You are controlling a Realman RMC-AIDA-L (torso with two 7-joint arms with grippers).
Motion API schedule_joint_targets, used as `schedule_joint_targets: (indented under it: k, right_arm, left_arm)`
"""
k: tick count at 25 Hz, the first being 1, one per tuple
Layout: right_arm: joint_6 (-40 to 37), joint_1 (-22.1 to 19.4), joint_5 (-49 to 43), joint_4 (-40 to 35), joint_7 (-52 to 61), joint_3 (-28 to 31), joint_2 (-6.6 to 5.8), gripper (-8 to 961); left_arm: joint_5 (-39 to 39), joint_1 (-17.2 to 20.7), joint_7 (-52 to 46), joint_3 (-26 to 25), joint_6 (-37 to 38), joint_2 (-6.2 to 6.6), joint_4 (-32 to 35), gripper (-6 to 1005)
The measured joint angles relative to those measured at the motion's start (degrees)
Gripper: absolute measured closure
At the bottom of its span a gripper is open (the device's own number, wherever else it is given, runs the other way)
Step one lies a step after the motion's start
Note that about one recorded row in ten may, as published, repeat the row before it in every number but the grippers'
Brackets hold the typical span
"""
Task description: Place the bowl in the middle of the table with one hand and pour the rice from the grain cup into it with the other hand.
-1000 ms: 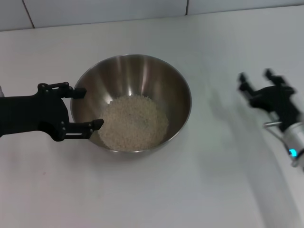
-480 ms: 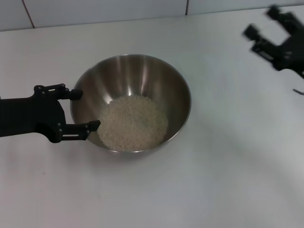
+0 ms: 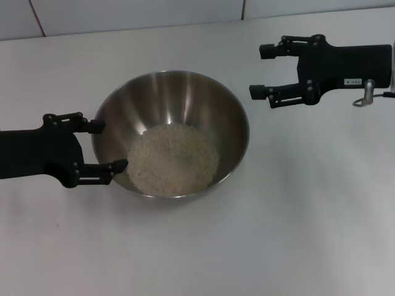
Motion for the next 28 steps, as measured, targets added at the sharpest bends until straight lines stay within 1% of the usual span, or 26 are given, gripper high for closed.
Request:
schedule_joint_targets:
  k: [3, 7, 9, 13, 21, 28]
  right_arm:
    - [0.43, -2.47, 5.80, -3.64, 6.73, -12.31, -0.11, 118]
    - [2.36, -5.68, 11.50, -8.05, 10.71, -22.45, 0.05, 118]
    - [3.27, -6.77, 13.17, -9.32, 11.81, -25.51, 0.01, 118]
    - [4.34, -7.85, 13.71, -10.47, 12.72, -28.22, 0.06, 118]
    - [4.96, -8.08, 13.64, -10.32, 13.58, -30.27, 0.03, 118]
    - [5.08, -8.08, 13.76, -10.46, 13.63, -30.52, 0.05, 118]
  left_arm:
    - [0.26, -0.01, -0.19, 0.00, 0.00, -0.02, 0.00, 165]
    - [0.31, -0.04, -0.48, 0.00, 0.00, -0.03, 0.00, 165]
    - [0.31, -0.05, -0.51, 0.00, 0.00, -0.03, 0.02, 165]
    - [0.31, -0.05, -0.51, 0.00, 0.00, -0.03, 0.15, 165]
    - [0.29, -0.12, -0.58, 0.12, 0.00, -0.02, 0.49, 165]
    - [0.28, -0.14, -0.59, 0.18, 0.00, -0.02, 0.53, 165]
